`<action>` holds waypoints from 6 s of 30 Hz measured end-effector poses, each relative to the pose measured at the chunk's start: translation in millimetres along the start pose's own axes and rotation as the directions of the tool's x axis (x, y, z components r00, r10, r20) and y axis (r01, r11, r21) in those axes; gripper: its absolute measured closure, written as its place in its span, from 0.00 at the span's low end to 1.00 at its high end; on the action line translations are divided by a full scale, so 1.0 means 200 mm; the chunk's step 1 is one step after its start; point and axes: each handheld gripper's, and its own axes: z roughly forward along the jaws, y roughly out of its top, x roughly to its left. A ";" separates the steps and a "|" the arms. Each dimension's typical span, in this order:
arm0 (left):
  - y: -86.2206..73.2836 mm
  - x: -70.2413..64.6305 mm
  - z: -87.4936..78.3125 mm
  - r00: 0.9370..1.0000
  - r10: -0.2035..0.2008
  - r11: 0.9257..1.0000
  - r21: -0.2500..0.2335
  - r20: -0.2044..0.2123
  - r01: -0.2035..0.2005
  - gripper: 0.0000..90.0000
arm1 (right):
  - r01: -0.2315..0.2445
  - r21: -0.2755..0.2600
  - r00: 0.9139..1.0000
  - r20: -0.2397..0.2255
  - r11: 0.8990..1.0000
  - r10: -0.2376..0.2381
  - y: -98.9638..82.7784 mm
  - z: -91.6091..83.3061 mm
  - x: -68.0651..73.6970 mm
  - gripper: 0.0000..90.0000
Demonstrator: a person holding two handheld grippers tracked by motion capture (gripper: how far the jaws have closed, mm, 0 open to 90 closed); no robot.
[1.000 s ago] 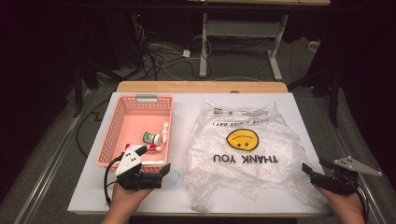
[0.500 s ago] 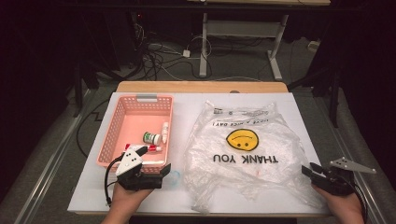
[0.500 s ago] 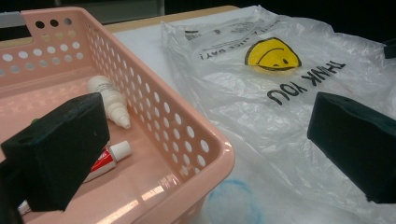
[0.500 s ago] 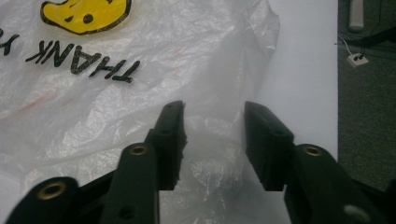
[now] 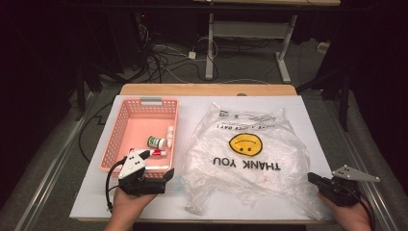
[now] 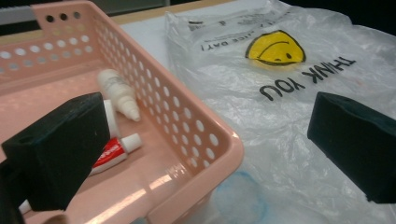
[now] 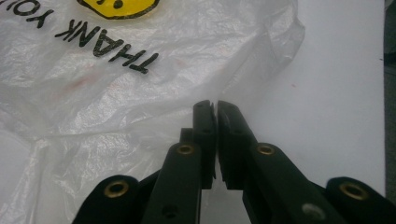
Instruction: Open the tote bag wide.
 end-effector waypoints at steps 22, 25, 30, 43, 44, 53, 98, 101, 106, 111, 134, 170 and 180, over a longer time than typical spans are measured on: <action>-0.03 0.00 0.01 0.998 -0.032 0.999 0.017 0.056 0.032 0.00 | 0.044 -0.095 0.992 -0.110 0.995 -0.054 0.10 -0.03 0.19 0.64; -0.02 -0.02 0.02 1.000 -0.004 0.999 0.041 0.030 0.003 0.00 | 0.031 -0.111 0.996 -0.084 0.993 -0.041 0.14 -0.01 0.14 0.62; -0.01 -0.02 0.02 0.998 0.011 0.999 0.047 0.054 -0.013 0.00 | 0.012 -0.115 1.000 -0.019 0.993 -0.014 0.26 0.11 0.03 0.57; -0.03 0.00 0.01 0.996 -0.003 0.999 0.055 0.084 -0.002 0.00 | -0.071 -0.052 0.997 0.036 0.996 0.072 0.55 0.51 -0.17 0.57; -0.03 0.00 0.00 0.997 -0.006 0.999 0.045 0.082 0.003 0.00 | -0.079 -0.038 0.996 0.038 0.996 0.080 0.58 0.56 -0.19 0.57; -0.04 -0.01 0.01 0.996 -0.009 0.999 0.049 0.086 0.005 0.00 | -0.123 0.034 0.992 0.034 0.992 0.122 0.60 0.74 -0.29 0.53; -0.03 -0.05 0.02 0.993 0.009 0.999 0.049 0.115 -0.015 0.00 | -0.269 -0.146 0.925 0.237 0.952 0.298 0.49 0.49 -0.63 1.00; -0.03 -0.06 0.03 0.993 0.008 0.999 0.051 0.122 -0.015 0.00 | -0.264 -0.139 0.922 0.254 0.955 0.292 0.44 0.45 -0.63 1.00; -0.02 -0.06 0.04 0.992 0.008 0.999 0.048 0.129 -0.014 0.00 | -0.277 -0.149 0.913 0.267 0.949 0.308 0.35 0.39 -0.55 1.00; -0.02 -0.07 0.04 0.991 0.020 0.998 0.050 0.131 -0.027 0.00 | -0.256 -0.161 0.920 0.261 0.953 0.291 0.32 0.35 -0.45 1.00; -0.03 -0.01 0.03 0.994 0.023 0.998 0.060 0.107 -0.029 0.00 | -0.106 -0.196 0.990 0.072 0.975 0.123 0.27 0.05 -0.13 0.62; -0.02 0.02 0.00 0.998 0.021 0.999 0.048 0.060 -0.024 0.00 | 0.114 -0.164 0.975 -0.173 0.980 -0.142 0.43 0.37 0.50 0.00; -0.04 0.02 0.01 0.998 0.014 0.998 0.056 0.056 -0.017 0.00 | 0.188 -0.154 0.952 -0.214 0.970 -0.218 0.51 0.48 0.61 0.00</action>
